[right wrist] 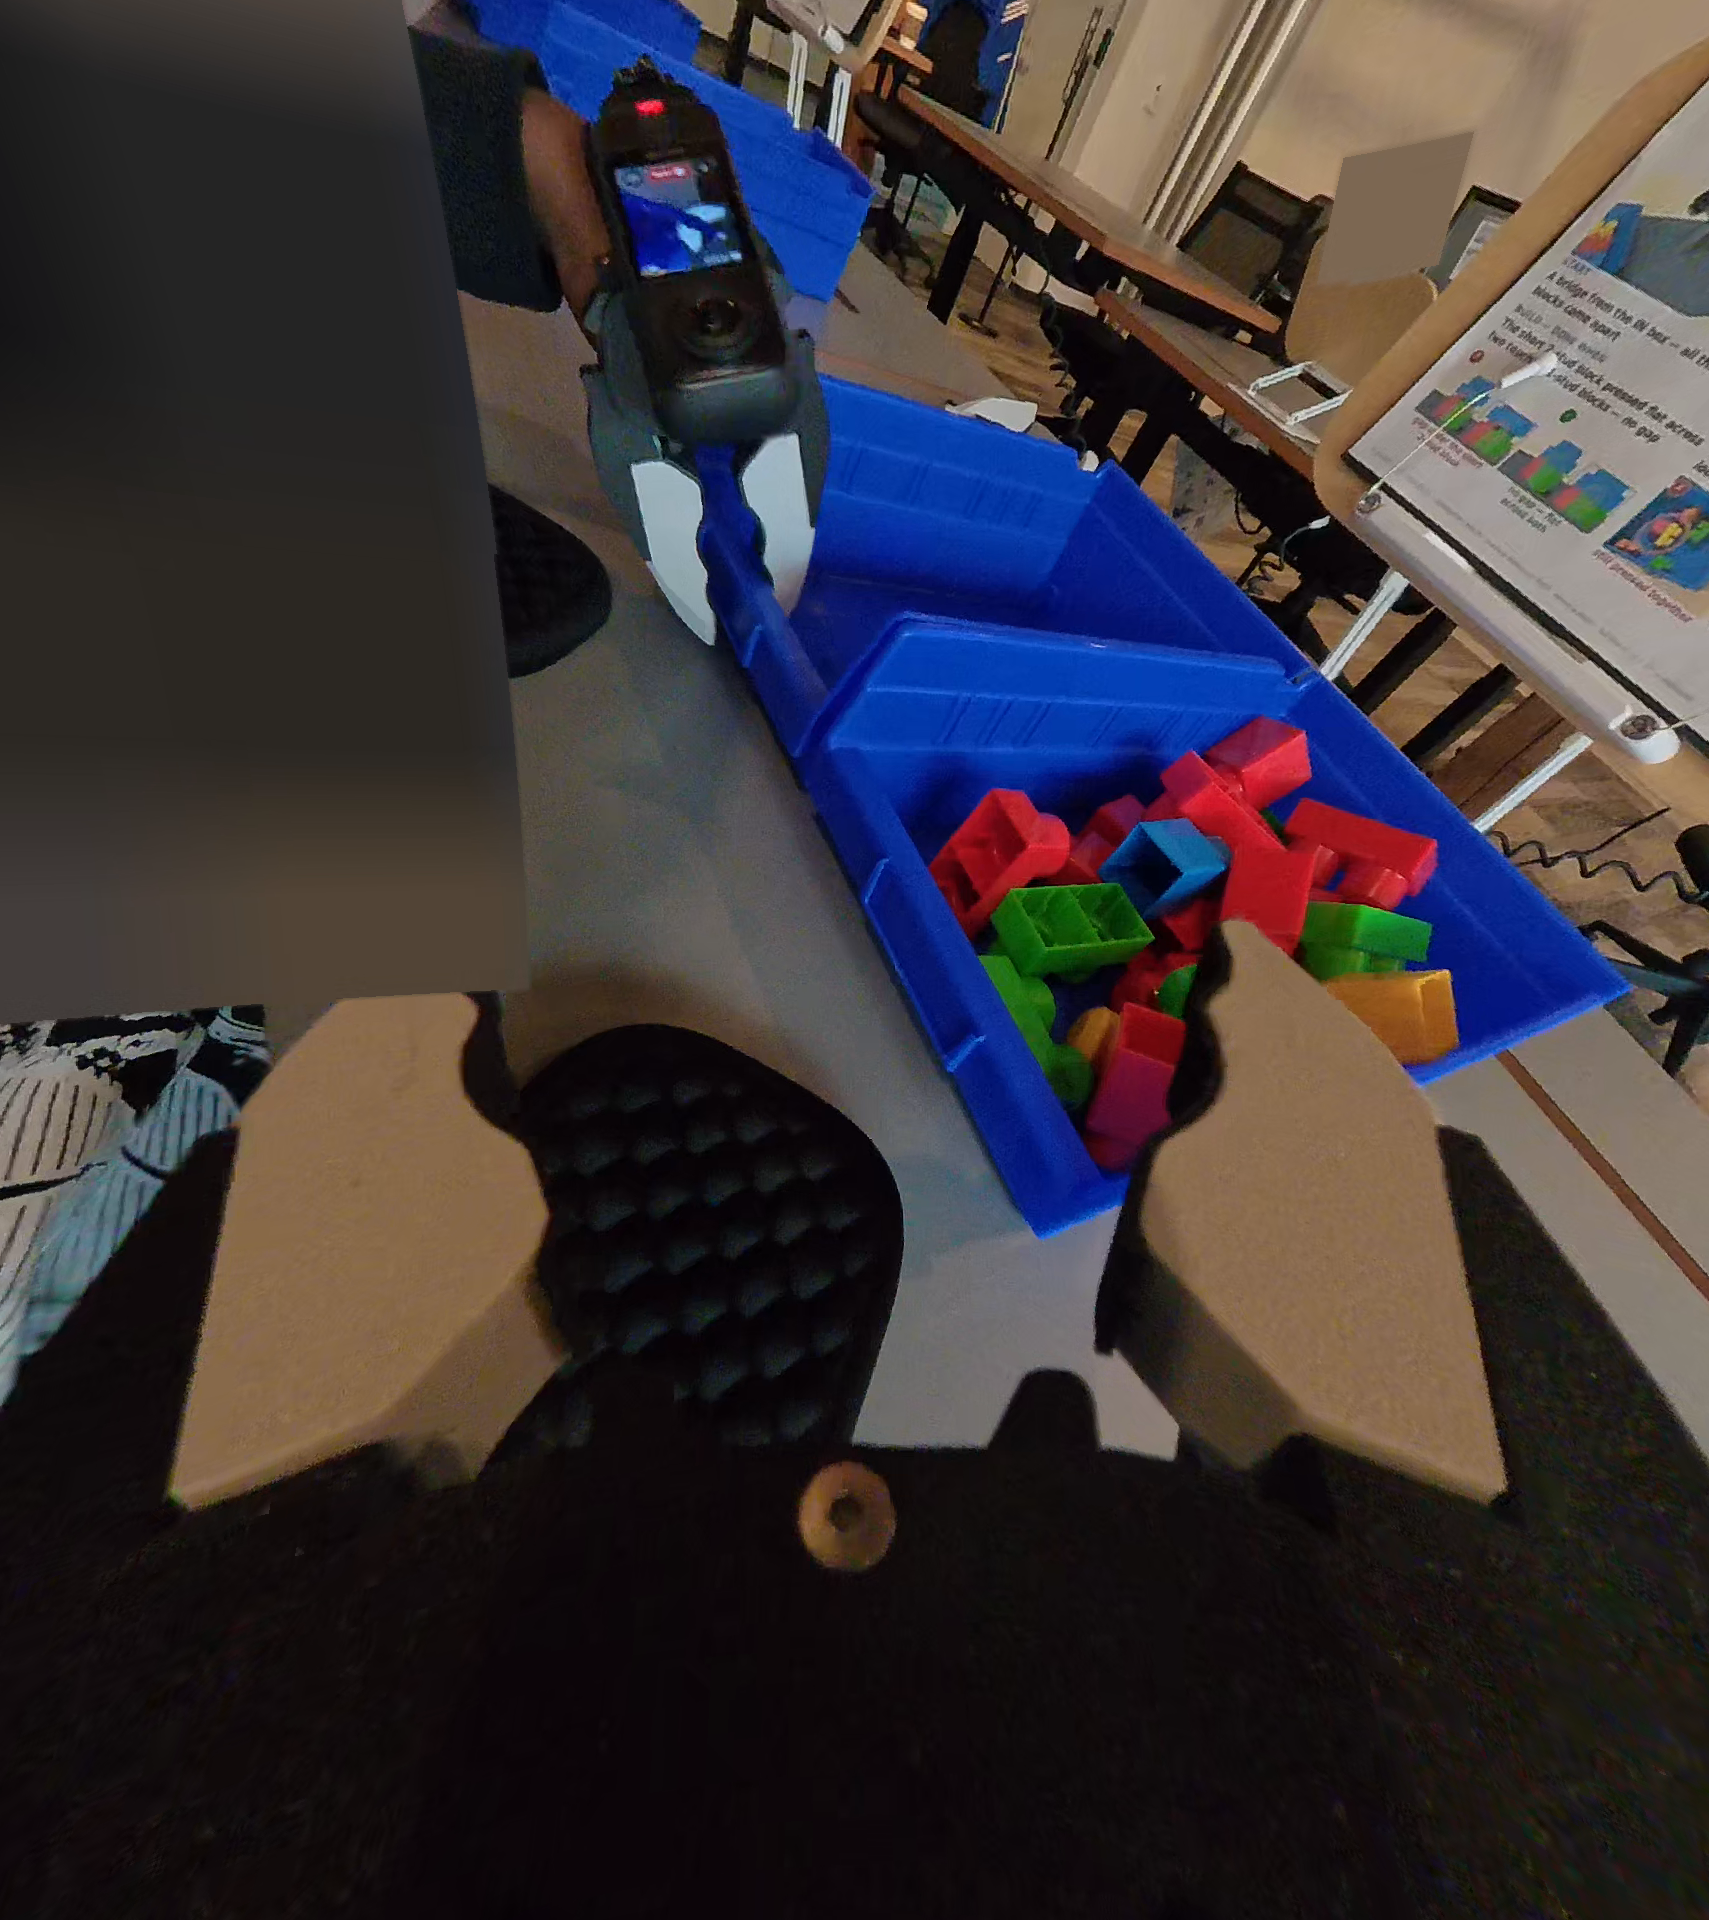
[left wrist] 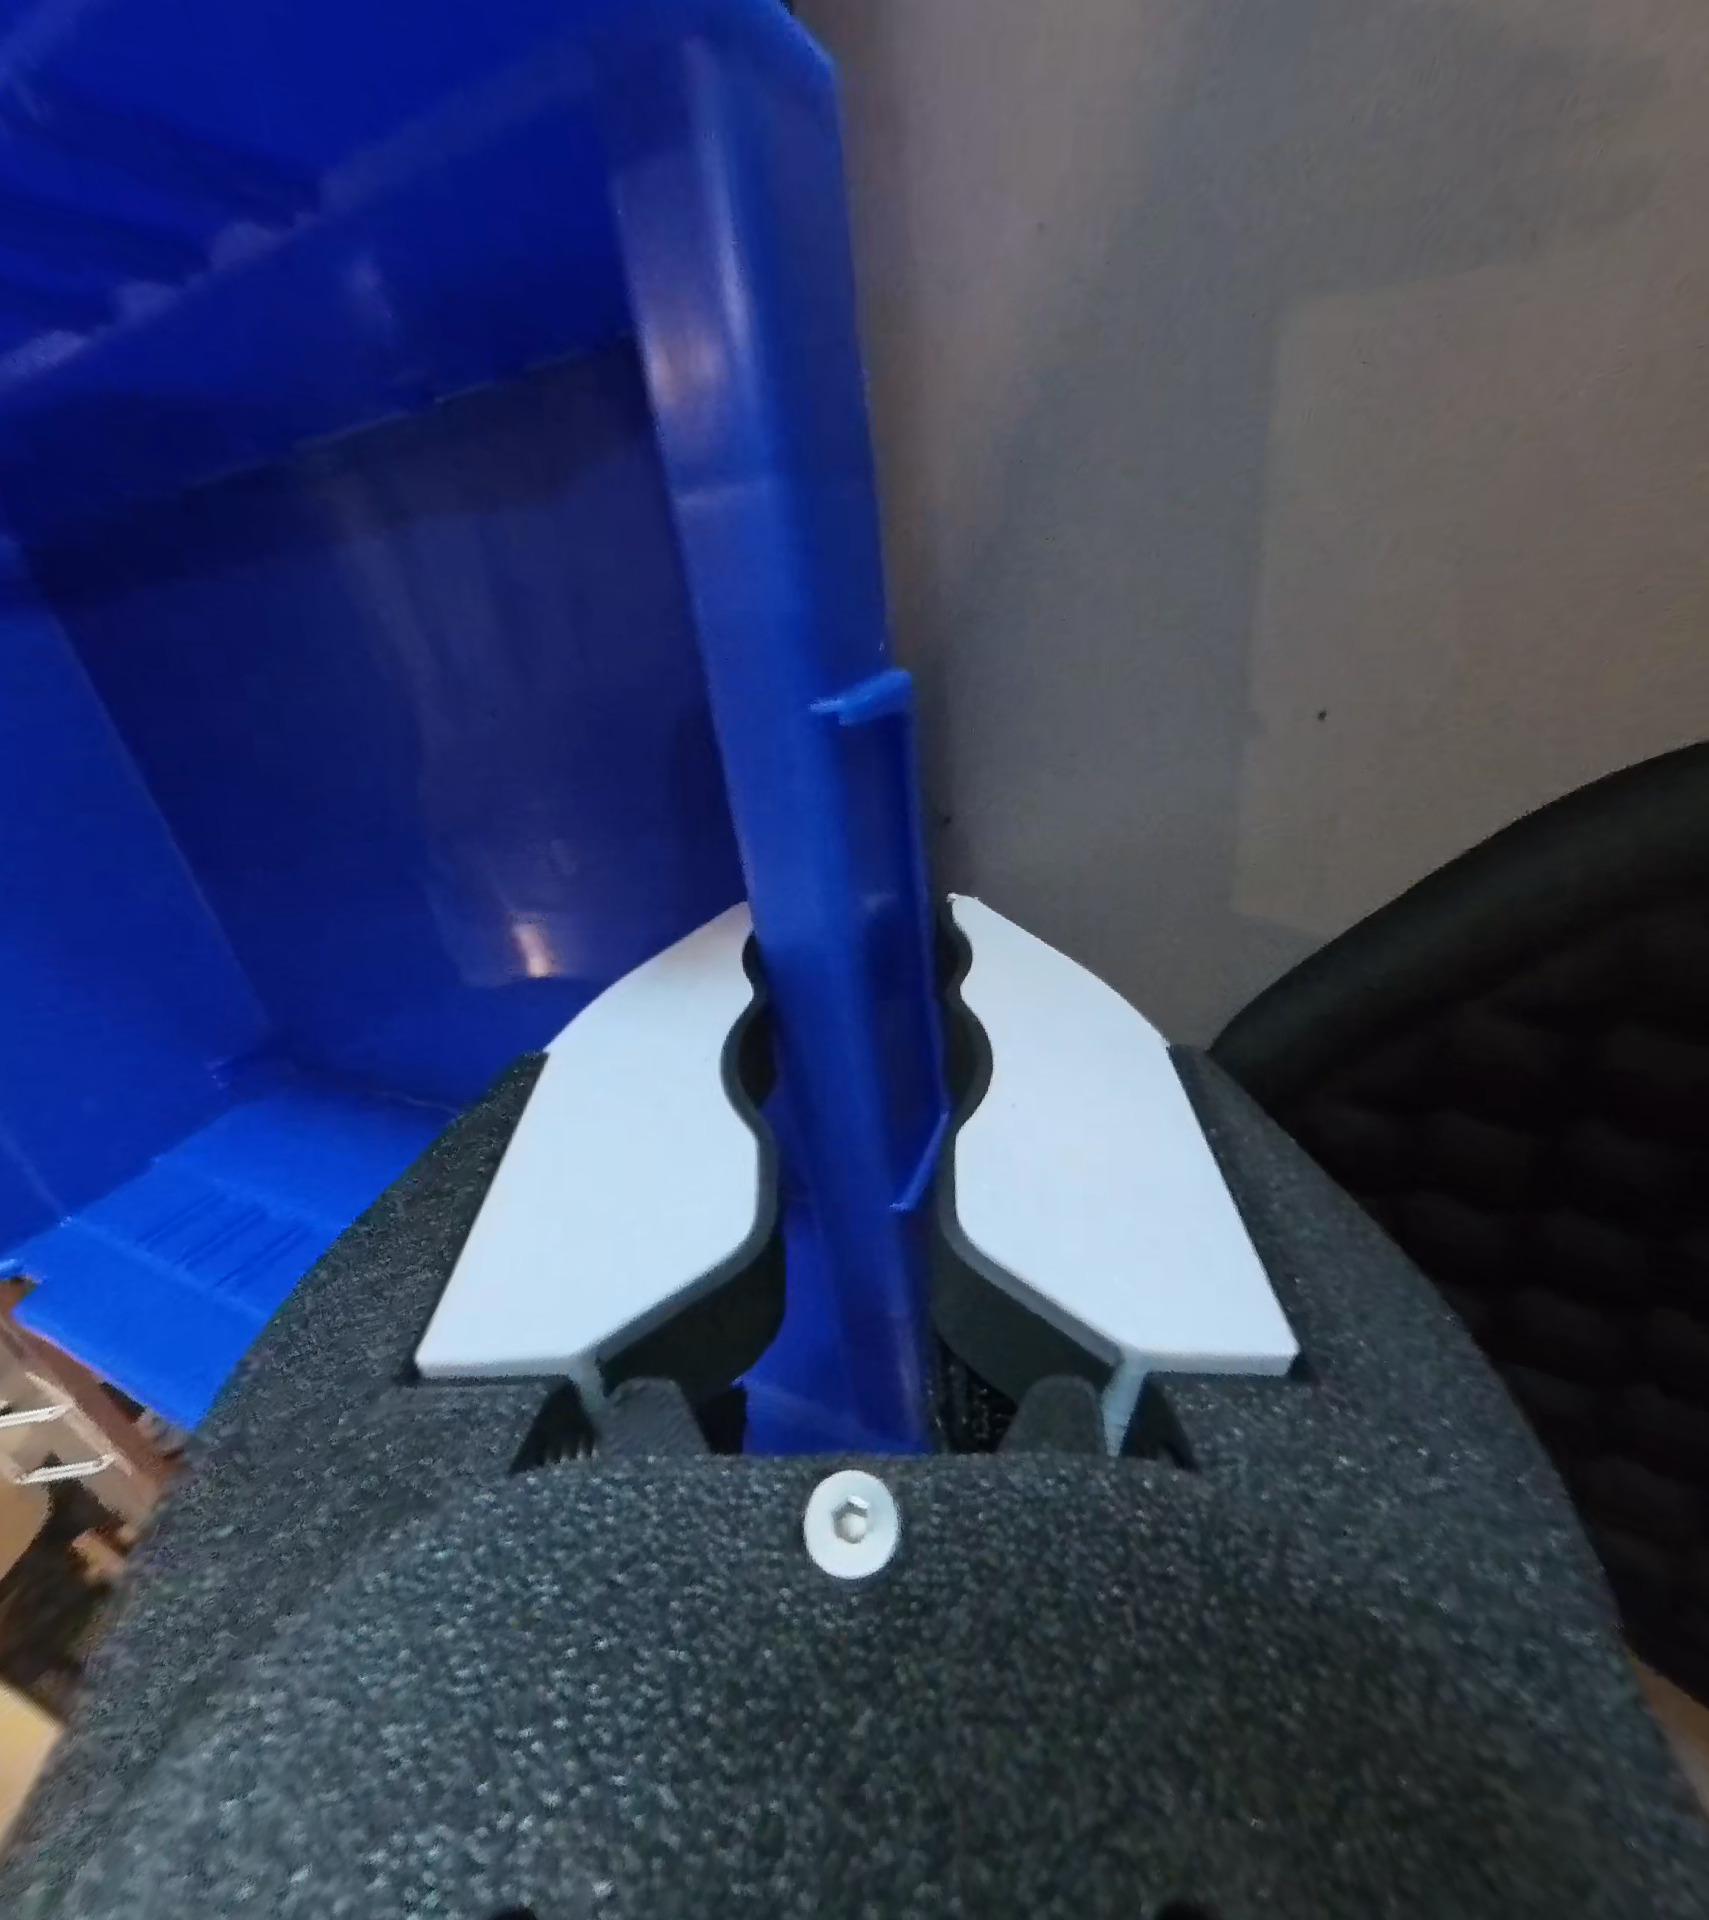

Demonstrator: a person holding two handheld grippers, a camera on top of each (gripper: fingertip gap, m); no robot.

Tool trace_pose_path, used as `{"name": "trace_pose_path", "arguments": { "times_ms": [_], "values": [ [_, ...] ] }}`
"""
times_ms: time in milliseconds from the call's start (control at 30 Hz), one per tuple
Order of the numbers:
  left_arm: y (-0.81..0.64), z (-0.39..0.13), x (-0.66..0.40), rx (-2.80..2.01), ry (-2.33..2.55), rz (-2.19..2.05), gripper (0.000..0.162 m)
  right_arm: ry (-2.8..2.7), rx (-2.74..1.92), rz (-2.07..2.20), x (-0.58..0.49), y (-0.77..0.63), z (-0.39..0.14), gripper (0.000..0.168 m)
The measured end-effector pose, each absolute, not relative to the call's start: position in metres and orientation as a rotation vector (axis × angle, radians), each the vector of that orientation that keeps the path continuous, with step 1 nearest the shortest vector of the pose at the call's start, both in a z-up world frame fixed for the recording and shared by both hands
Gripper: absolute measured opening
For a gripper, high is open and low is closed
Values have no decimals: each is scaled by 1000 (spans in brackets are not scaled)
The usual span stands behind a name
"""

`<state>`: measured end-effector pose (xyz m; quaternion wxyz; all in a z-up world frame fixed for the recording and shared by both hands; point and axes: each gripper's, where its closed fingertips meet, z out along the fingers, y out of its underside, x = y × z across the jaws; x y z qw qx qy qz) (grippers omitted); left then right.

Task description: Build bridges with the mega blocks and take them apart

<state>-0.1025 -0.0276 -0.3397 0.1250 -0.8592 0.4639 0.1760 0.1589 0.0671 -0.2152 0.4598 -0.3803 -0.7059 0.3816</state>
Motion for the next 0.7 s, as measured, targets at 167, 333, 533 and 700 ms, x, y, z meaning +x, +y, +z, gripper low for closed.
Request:
{"name": "trace_pose_path", "arguments": {
  "times_ms": [167,333,533,700],
  "values": [
    [-25,-308,-101,-2375,1233,692,43,-1824,-907,840,150,73,-223,100],
    [-27,-247,-63,-2194,995,739,34,-2130,-887,432,133,95,-263,93],
    [-3,-244,5,-2149,1116,611,61,-2309,-785,158,111,120,-282,82],
    [47,-261,33,-2090,1201,603,59,-2360,-799,158,103,129,-290,73]
  ]
}}
